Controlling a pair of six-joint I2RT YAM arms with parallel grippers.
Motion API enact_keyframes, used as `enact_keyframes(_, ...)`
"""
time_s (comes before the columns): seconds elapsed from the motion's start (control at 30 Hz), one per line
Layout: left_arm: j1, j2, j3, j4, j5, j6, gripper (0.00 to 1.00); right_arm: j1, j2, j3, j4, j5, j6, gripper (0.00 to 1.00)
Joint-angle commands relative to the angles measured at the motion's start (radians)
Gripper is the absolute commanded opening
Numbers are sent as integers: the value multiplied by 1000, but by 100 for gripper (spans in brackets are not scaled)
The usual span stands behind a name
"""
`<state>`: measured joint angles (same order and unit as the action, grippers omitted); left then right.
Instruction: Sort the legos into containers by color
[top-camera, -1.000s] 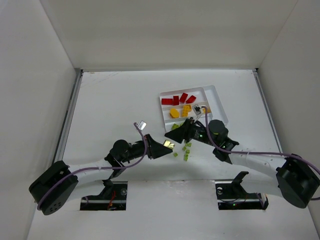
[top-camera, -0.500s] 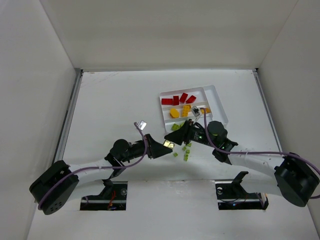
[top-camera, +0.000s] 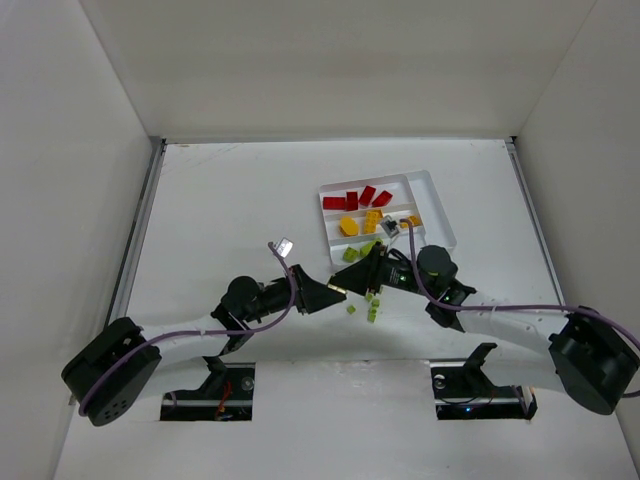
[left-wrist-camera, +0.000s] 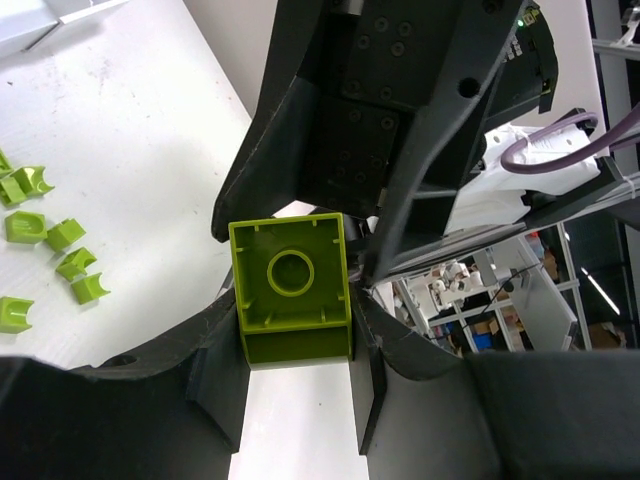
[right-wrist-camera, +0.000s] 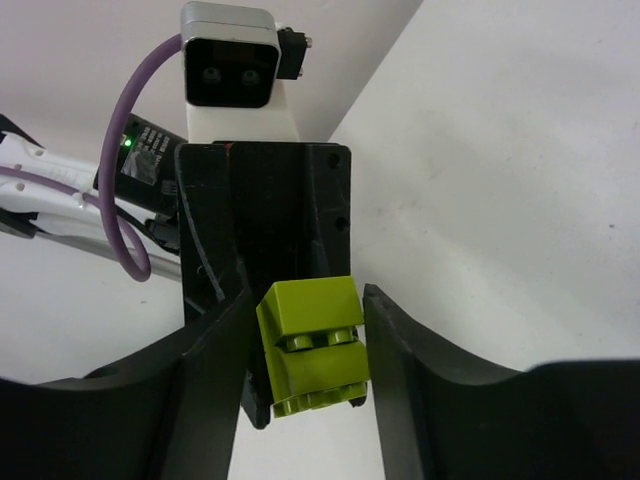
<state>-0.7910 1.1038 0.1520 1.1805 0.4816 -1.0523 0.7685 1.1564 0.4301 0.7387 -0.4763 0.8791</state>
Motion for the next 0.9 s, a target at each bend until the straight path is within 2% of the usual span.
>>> enact_keyframes(0.0,-6,2,38,85,11,2,16,10,12,21,82,-19,-3,50)
enact_keyframes(0.13,-6,-4,35,85,11,0,17,10,8,9,100,-2,4,42)
enact_keyframes(0.2,-1,-4,34,85,11,-5,21,2,-4,-4,113,22,14,37)
enact_keyframes(0.5,11,7,23,85,-31,-12,52,-16,-72,-33,143,177,37,36)
enact_keyframes(0.7,3,4,14,91,-104,-14,54,18,-72,-42,149,307,26,36)
enact_keyframes(0.87,-41,28,-6,154,-239,-38,54,67,-61,-59,169,409,3,36)
